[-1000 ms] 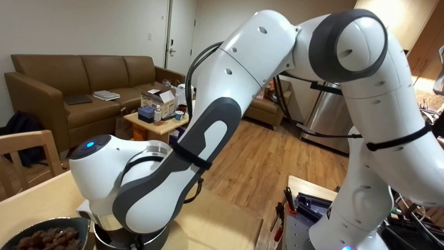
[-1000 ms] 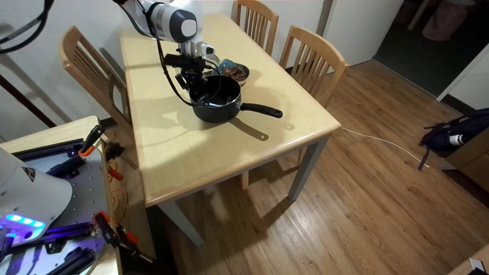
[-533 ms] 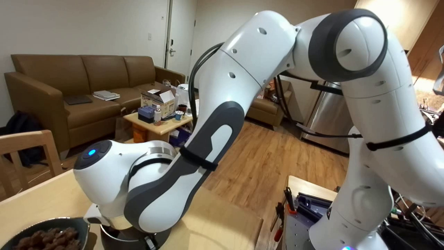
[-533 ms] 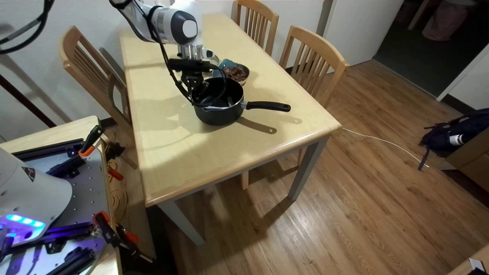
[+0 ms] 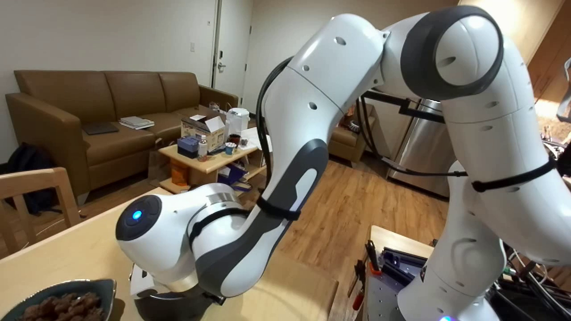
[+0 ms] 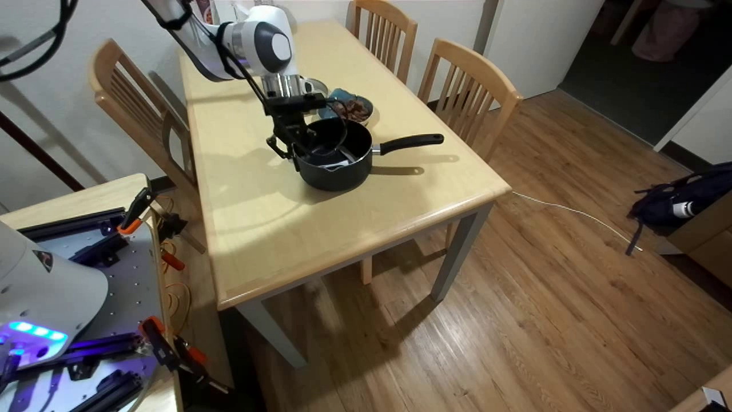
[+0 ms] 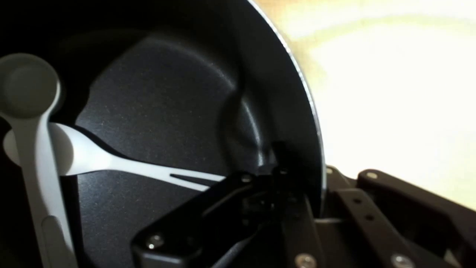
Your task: Move the pot to the right
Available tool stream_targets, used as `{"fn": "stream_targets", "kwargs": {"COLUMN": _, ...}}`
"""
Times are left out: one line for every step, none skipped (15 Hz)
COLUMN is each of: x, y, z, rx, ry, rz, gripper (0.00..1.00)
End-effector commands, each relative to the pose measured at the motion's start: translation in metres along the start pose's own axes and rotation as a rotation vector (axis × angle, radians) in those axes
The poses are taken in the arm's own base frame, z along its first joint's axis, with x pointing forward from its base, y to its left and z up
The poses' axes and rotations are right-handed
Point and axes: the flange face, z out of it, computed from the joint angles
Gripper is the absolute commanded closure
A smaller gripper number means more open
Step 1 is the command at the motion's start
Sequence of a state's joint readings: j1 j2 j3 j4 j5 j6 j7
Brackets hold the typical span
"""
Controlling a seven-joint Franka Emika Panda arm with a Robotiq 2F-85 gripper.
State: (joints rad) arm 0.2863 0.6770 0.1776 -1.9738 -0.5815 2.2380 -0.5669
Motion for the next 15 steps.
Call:
{"fn": "stream_targets", "kwargs": {"x": -0.001, "y": -0.010, "z": 0.026, "rx": -0.056, "ry": -0.028, "rz": -0.186, "gripper": 0.98}}
{"fn": "stream_targets", "kwargs": {"x": 0.002, "y": -0.012, "z": 0.032, "rx": -0.079, "ry": -0.035, "rz": -0.229, "gripper": 0.98}}
{"fn": "stream_targets", "kwargs": {"x": 0.004, "y": -0.014, "z": 0.037, "rx": -0.103, "ry": -0.044, "rz": -0.273, "gripper": 0.98}}
{"fn": "stream_targets", "kwargs": {"x": 0.007, "y": -0.015, "z": 0.041, "rx": -0.128, "ry": -0.051, "rz": -0.315, "gripper": 0.98}}
{"fn": "stream_targets", "kwargs": {"x": 0.010, "y": -0.017, "z": 0.047, "rx": -0.148, "ry": -0.064, "rz": -0.357, "gripper": 0.98}}
{"fn": "stream_targets", "kwargs": {"x": 0.014, "y": -0.019, "z": 0.053, "rx": -0.169, "ry": -0.071, "rz": -0.398, "gripper": 0.98}}
{"fn": "stream_targets", "kwargs": {"x": 0.017, "y": -0.020, "z": 0.058, "rx": -0.192, "ry": -0.076, "rz": -0.436, "gripper": 0.98}}
{"fn": "stream_targets", "kwargs": {"x": 0.023, "y": -0.023, "z": 0.066, "rx": -0.215, "ry": -0.073, "rz": -0.462, "gripper": 0.70}}
{"fn": "stream_targets", "kwargs": {"x": 0.025, "y": -0.024, "z": 0.068, "rx": -0.232, "ry": -0.074, "rz": -0.479, "gripper": 0.69}}
{"fn": "stream_targets", "kwargs": {"x": 0.027, "y": -0.024, "z": 0.069, "rx": -0.251, "ry": -0.082, "rz": -0.492, "gripper": 0.64}}
{"fn": "stream_targets", "kwargs": {"x": 0.029, "y": -0.024, "z": 0.069, "rx": -0.264, "ry": -0.091, "rz": -0.503, "gripper": 0.57}}
{"fn": "stream_targets", "kwargs": {"x": 0.031, "y": -0.025, "z": 0.068, "rx": -0.277, "ry": -0.095, "rz": -0.516, "gripper": 0.52}}
{"fn": "stream_targets", "kwargs": {"x": 0.006, "y": -0.013, "z": 0.041, "rx": -0.294, "ry": -0.098, "rz": -0.522, "gripper": 0.44}}
{"fn": "stream_targets", "kwargs": {"x": -0.007, "y": -0.007, "z": 0.027, "rx": -0.301, "ry": -0.092, "rz": -0.518, "gripper": 0.38}}
{"fn": "stream_targets", "kwargs": {"x": -0.008, "y": -0.006, "z": 0.026, "rx": -0.300, "ry": -0.073, "rz": -0.517, "gripper": 0.31}}
